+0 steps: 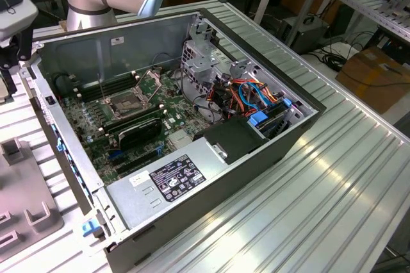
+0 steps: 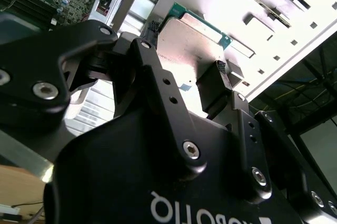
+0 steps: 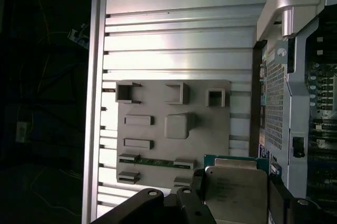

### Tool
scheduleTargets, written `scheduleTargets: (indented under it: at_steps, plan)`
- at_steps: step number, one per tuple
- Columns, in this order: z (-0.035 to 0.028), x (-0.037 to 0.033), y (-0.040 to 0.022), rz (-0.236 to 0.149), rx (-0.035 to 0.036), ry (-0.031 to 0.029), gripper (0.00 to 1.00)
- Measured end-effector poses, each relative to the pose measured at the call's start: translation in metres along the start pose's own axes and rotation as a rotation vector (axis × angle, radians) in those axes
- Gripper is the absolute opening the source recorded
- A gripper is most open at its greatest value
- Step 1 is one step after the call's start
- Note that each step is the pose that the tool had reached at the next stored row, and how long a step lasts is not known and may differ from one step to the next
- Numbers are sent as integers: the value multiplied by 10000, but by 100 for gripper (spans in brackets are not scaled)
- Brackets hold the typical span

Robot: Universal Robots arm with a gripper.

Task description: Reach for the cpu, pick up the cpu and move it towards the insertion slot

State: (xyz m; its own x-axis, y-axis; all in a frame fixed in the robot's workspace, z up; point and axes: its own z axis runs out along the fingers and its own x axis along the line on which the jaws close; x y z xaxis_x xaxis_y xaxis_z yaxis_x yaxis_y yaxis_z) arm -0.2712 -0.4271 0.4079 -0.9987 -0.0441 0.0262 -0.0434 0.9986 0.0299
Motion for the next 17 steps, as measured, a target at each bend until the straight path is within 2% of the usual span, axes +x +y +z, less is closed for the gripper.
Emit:
scheduleTargets:
  at_steps: [2,5,13,17]
  plan:
    - [-1,-26,-1,0,0,0,55]
    - [-3,-103,-5,-1,0,0,55]
    - [-5,-190,-8,0,0,0,55]
    - [-7,-258,-11,0,0,0,55]
